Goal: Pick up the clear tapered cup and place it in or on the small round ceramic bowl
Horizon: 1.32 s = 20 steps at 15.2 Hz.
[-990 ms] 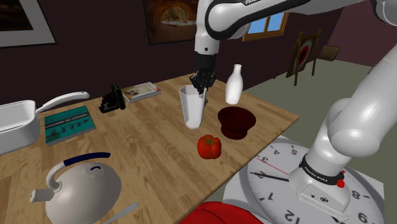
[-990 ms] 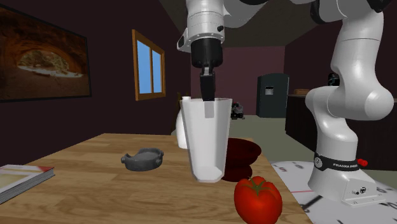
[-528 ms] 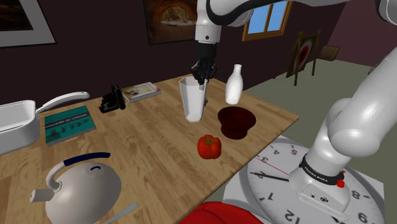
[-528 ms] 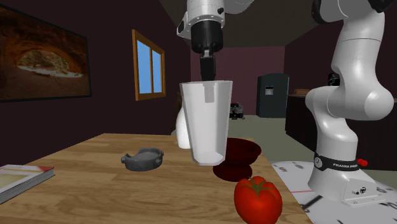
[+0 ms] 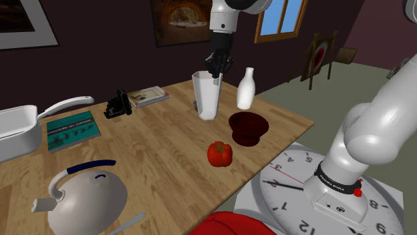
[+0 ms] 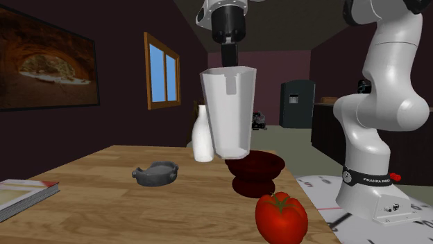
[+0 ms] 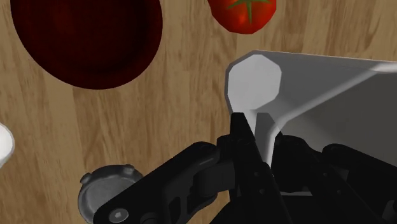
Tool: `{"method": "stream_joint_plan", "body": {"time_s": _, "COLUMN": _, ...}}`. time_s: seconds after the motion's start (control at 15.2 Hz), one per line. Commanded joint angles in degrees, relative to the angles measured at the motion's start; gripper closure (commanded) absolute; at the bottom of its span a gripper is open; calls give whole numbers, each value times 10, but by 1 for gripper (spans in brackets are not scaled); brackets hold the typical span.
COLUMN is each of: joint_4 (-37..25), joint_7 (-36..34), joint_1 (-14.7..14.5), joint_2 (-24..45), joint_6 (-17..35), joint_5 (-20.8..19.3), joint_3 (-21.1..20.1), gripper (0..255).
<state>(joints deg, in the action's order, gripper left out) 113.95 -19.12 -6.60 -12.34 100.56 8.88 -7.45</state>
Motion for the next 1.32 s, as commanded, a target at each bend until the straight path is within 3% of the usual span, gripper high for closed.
{"method": "stream_joint_plan", "body": {"time_s": 0.0, "joint_4": 15, "joint_7": 18, "joint_1": 7, "joint_2": -27, "joint_6": -14, "joint_5": 0, "joint_3": 12, "gripper": 255}}
{"method": "stream_joint_plan", "body": {"time_s": 0.46, "joint_4": 65, "joint_7": 93, "joint_1": 37, "joint_2": -117, "joint_6": -64, "joint_5": -17, "joint_3": 68, "gripper": 255}}
{"method": "stream_joint_plan", "body": {"time_s": 0.99, "joint_4": 82, "joint_7": 181, "joint_1": 72, "joint_2": -189, "joint_6": -129, "joint_5": -58, "joint_3": 139, "gripper": 255}}
{"method": "stream_joint_plan", "body": {"time_s": 1.25, "joint_4": 118, "joint_7": 183, "joint_1": 73, "joint_2": -195, "joint_6": -99, "joint_5": -59, "joint_3": 139, "gripper": 255}}
